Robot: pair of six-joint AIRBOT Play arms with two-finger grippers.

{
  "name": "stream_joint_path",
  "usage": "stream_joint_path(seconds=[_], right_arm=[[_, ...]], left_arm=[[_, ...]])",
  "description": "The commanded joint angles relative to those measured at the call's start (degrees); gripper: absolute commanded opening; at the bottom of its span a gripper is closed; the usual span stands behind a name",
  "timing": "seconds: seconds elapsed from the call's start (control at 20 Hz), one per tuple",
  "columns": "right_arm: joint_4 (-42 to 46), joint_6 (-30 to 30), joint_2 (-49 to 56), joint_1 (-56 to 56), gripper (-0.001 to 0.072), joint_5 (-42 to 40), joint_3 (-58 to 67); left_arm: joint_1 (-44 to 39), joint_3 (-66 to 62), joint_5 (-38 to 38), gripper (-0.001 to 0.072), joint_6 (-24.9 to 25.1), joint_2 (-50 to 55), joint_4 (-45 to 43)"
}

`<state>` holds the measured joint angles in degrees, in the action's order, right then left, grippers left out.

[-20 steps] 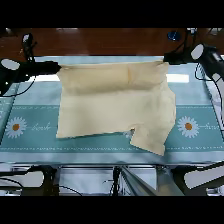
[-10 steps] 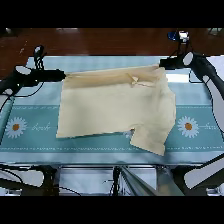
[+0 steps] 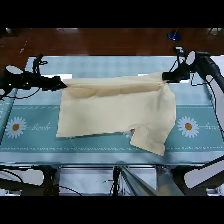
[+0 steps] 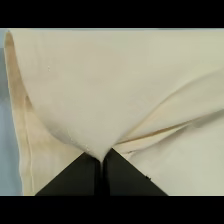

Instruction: Fold the shirts.

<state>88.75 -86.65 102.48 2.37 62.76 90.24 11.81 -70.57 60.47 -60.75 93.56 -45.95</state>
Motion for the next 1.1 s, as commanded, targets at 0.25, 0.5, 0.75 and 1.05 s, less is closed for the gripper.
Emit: stream_joint_path(seconds=[0.25,0.5,0.75,1.05], right_arm=[[-5.79,-3.02,2.12,-0.09,0.0033,6.45,-0.04],[-5.01,-1.42,1.44,0.04,0.0328,7.58,0.0],[18.78,1.51,-9.18,2.95,0.0499,15.21,0.04],[-2.14,7.3,-16.98,22.62,0.0557,28.61,-7.96]], left_arm=[[-1.07,-0.02,5.18,0.0084,-4.04,2.62,-0.98],[0.28,-2.69,9.18,0.0494,-4.22,2.38,1.01],[8.96,-18.18,24.55,0.0479,-16.92,-0.48,-19.58],[21.18,-8.85,33.59,0.0481,-13.38,-10.43,-26.27]])
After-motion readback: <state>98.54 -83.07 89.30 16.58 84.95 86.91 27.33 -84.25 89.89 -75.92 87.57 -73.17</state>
